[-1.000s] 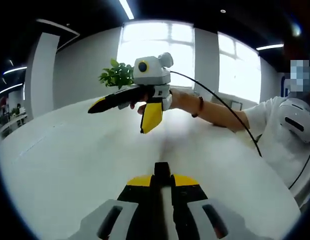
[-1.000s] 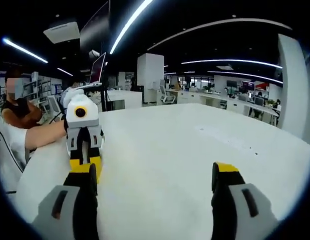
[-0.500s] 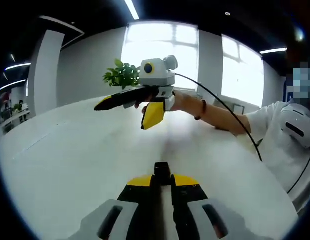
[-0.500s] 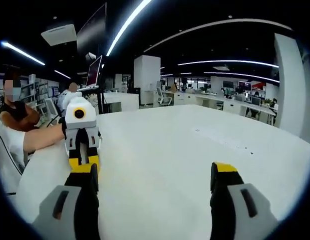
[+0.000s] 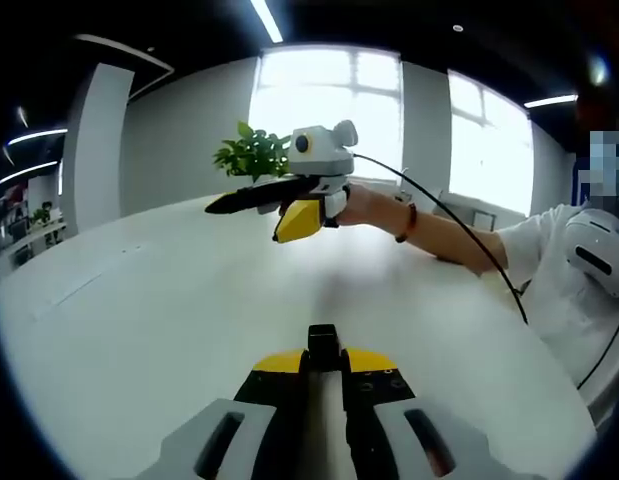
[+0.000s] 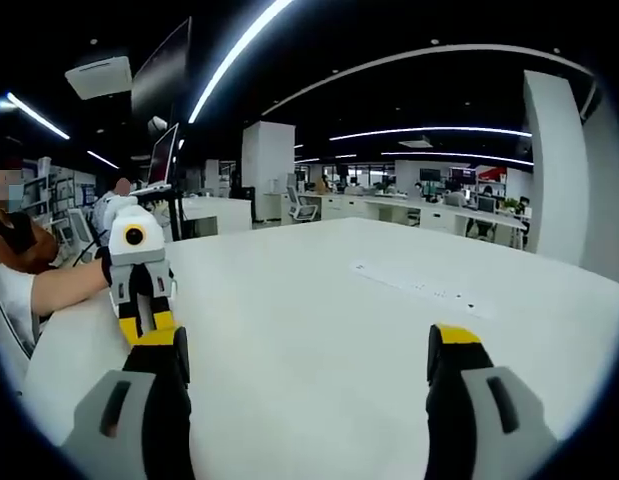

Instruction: Snap the two parts of the plastic buckle together until the buckle closes and remains connected.

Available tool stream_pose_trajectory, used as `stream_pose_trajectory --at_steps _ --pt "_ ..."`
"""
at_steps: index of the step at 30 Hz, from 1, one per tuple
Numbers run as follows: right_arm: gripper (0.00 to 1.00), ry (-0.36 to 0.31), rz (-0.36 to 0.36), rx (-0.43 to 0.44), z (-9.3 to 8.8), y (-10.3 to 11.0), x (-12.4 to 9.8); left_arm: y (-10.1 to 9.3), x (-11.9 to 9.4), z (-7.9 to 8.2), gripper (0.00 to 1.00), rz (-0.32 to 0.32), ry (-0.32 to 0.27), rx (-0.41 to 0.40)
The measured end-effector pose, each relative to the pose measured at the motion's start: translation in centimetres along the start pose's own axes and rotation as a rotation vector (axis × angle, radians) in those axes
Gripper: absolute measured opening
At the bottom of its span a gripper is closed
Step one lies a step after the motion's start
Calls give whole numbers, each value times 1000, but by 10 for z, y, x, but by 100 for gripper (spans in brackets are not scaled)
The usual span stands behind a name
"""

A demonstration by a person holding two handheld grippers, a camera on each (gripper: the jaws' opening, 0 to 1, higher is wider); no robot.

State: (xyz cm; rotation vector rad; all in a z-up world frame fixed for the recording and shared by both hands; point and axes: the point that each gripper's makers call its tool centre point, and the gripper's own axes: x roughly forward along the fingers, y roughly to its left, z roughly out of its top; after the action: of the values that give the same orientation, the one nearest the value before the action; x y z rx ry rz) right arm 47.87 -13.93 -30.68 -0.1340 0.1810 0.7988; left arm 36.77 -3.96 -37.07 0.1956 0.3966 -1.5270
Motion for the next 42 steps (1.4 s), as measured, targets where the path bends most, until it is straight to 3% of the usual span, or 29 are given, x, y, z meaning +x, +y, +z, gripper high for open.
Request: stream_pose_trajectory --at_steps 6,14,19,23,32,42 --pt "100 -12 -33 5 3 -9 -3 0 -1 4 11 6 -13 4" --pt "100 -41 -145 12 6 -32 -7 12 -6 9 11 67 -30 -15" --pt "100 10 -139 -4 -9 -27 -4 27 -11 14 11 155 -44 -24" --pt "100 13 -131 -3 -9 -27 -3 37 -14 14 11 215 -40 -22" --pt "100 51 -71 -37 -16 -5 8 47 -20 23 11 293 -72 -36" --pt "100 68 -40 -48 -18 -2 12 58 -25 41 11 398 -106 -56"
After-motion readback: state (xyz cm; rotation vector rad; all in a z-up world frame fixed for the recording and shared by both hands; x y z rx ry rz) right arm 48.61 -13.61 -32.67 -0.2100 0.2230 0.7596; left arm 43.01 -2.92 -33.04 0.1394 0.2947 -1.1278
